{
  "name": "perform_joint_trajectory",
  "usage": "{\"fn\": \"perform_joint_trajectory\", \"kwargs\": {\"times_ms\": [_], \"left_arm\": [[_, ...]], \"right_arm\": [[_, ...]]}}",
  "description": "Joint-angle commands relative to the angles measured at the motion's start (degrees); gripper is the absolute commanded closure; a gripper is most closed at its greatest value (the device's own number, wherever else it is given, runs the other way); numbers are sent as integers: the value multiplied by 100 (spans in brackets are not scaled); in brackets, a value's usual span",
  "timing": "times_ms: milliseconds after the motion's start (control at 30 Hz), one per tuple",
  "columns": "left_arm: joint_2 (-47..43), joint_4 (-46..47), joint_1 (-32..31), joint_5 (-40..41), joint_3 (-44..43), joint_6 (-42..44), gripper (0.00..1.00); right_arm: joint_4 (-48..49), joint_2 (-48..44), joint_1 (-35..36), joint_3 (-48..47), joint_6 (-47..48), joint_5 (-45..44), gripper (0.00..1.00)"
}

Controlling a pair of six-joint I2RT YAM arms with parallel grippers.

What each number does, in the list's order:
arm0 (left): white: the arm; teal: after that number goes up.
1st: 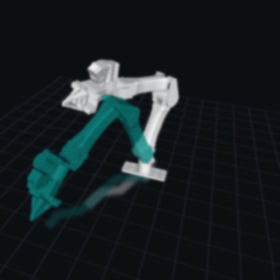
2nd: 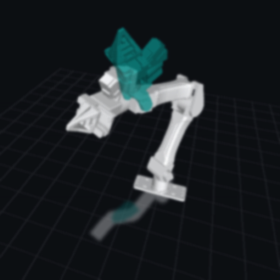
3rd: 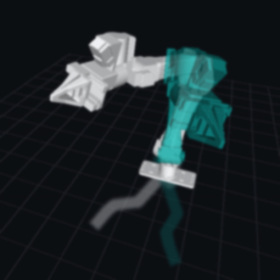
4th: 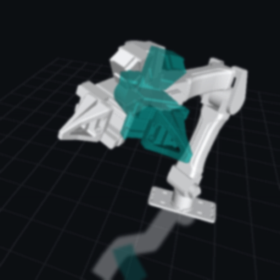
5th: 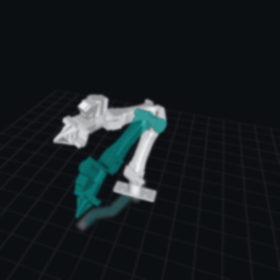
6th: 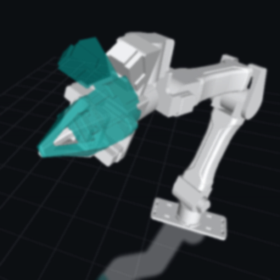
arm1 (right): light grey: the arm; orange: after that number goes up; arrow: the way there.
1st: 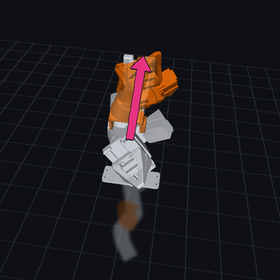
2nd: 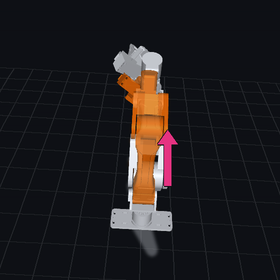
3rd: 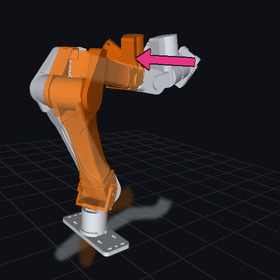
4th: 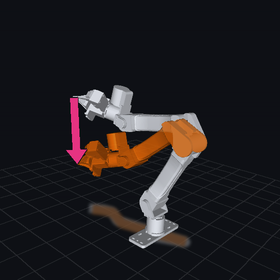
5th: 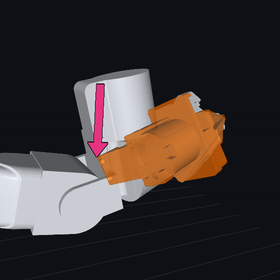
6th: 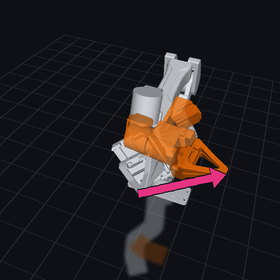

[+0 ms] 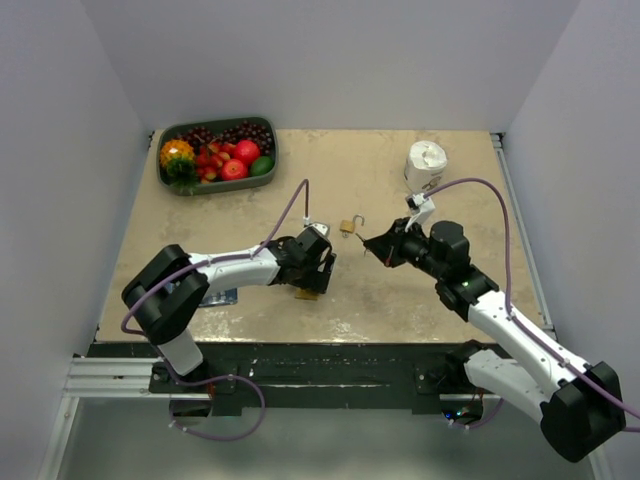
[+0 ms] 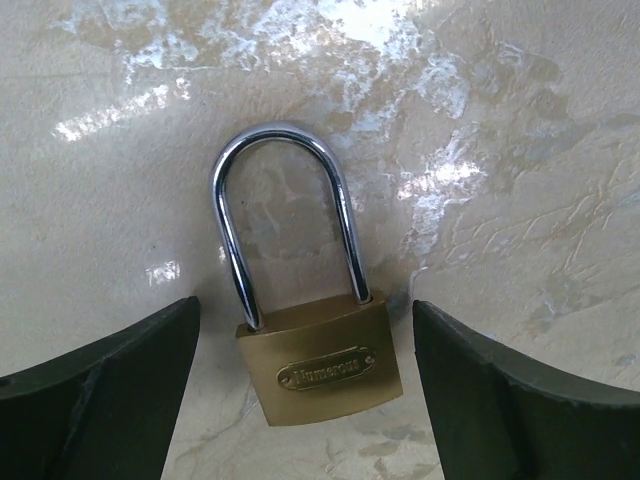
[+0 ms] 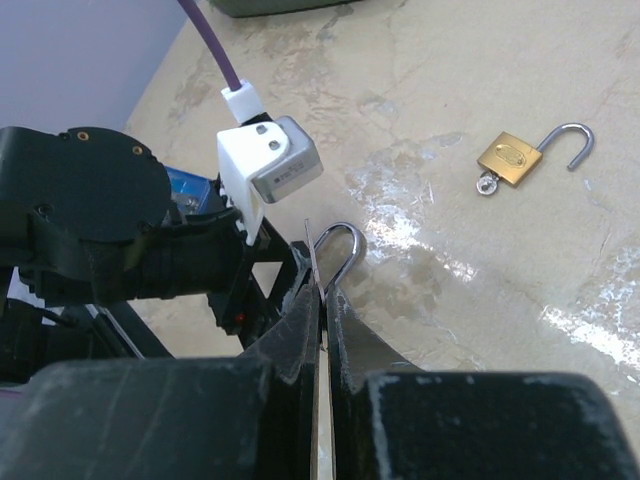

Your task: Unlock with the key

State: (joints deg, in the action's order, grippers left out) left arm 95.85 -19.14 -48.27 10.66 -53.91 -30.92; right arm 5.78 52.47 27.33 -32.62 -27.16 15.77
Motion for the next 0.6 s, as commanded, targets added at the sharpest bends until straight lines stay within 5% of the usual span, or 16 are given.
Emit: {"fn": "perform_joint_trajectory", "kwargs": {"times_ms": [0,567], "left_arm": [[320,-643,-244,506,-357,-81,9],[127,-574,-332,77,188,-538,14]], "right_arm": [[292,35,-9,-16,97,58,100],[371,0,-9,63,35,84,100]]}}
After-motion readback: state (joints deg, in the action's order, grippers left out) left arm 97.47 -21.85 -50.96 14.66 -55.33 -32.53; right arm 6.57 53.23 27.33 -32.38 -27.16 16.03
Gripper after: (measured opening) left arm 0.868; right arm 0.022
